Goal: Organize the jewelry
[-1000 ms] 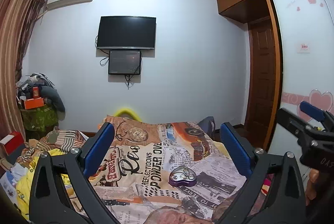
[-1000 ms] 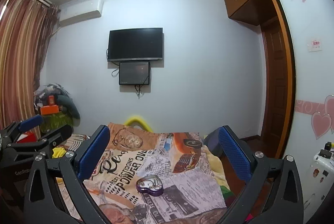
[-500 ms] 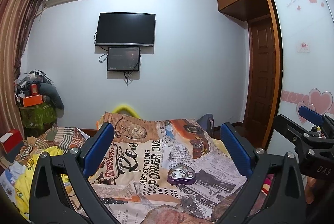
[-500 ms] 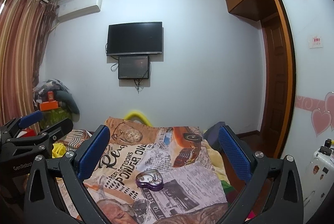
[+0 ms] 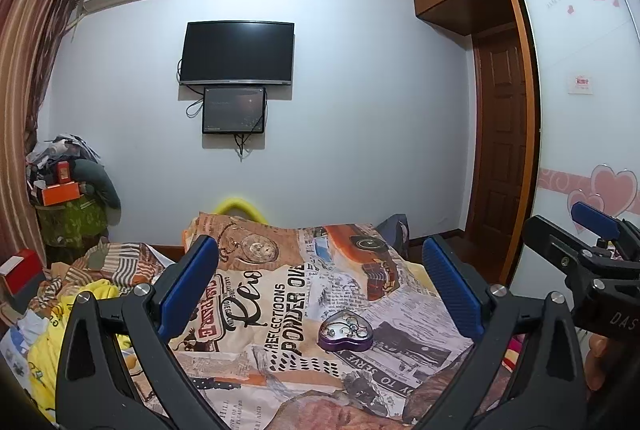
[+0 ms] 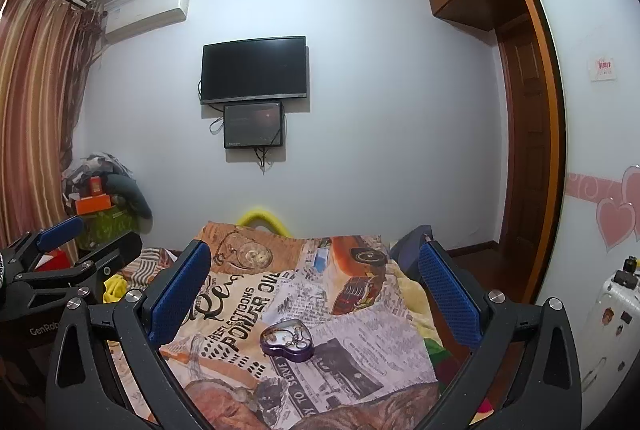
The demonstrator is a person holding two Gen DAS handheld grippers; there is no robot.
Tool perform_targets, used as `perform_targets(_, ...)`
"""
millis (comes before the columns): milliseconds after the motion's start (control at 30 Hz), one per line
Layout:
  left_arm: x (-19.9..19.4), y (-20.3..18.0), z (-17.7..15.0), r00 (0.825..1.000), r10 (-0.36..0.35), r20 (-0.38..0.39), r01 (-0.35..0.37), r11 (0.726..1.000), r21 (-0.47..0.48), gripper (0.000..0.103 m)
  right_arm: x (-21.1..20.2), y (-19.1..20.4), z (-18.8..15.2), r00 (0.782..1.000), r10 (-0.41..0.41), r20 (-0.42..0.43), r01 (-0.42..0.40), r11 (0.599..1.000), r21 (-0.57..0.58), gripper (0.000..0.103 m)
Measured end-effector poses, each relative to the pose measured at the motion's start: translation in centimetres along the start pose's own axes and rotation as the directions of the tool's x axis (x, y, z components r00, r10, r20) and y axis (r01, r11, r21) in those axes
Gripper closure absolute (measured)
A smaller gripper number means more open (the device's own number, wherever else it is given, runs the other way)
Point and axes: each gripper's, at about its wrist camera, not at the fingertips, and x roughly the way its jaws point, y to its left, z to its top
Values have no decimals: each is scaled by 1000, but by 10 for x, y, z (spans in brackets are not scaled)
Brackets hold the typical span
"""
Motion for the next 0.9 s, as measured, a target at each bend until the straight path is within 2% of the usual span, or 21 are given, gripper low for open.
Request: perform_targets(900, 5, 0, 1, 999, -19, -25, 19, 1000, -14, 1, 0, 0, -3, 1000, 2, -11, -2, 1000, 11, 0)
